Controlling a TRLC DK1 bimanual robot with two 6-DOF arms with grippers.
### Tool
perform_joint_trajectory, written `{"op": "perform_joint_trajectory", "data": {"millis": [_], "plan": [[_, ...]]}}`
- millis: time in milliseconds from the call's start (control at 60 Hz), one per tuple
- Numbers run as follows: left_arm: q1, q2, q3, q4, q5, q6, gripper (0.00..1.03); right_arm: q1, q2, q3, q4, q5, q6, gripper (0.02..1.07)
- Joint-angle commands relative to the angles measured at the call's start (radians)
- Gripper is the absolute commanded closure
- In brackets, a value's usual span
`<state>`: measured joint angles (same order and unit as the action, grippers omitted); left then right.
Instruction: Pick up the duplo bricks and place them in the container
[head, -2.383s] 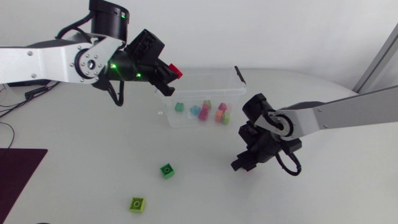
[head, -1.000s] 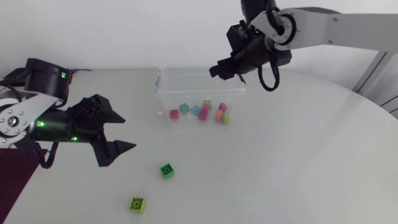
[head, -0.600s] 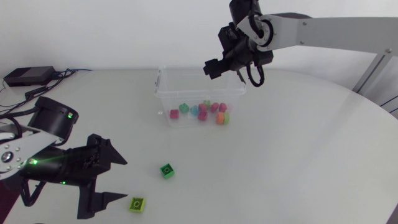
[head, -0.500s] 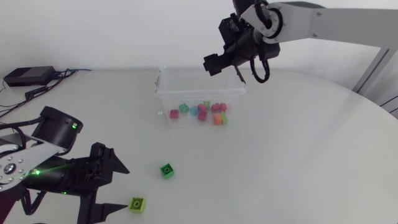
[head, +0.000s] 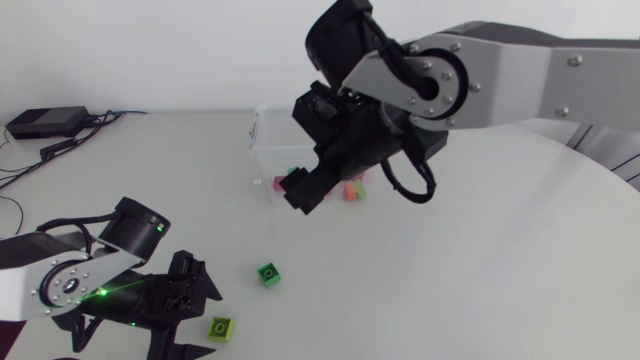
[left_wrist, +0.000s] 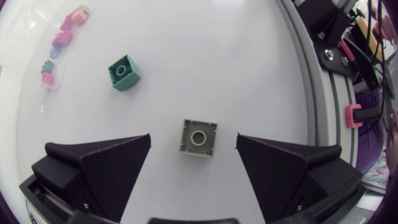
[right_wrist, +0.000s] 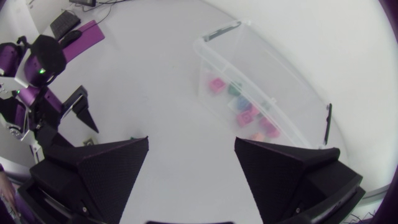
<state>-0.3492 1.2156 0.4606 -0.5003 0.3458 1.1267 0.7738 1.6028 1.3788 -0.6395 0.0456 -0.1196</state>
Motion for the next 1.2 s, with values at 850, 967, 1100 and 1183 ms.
{"op": "perform_joint_trajectory", "data": {"millis": [850,967,1100,1183], "plan": [[0.309,-0.036,0.118,0.089,0.104,-0.123,0.9,0.162,0.569,0.387,-0.339,-0.13,0.258,0.16],[0.411,-0.067,0.125,0.154,0.159,-0.183,0.9,0.163,0.628,0.434,-0.373,-0.141,0.282,0.16],[0.44,-0.102,0.116,0.259,0.168,-0.3,0.9,0.163,0.674,0.479,-0.405,-0.142,0.294,0.16],[0.455,-0.134,0.113,0.338,0.17,-0.39,0.9,0.163,0.706,0.513,-0.425,-0.141,0.304,0.17]]}}
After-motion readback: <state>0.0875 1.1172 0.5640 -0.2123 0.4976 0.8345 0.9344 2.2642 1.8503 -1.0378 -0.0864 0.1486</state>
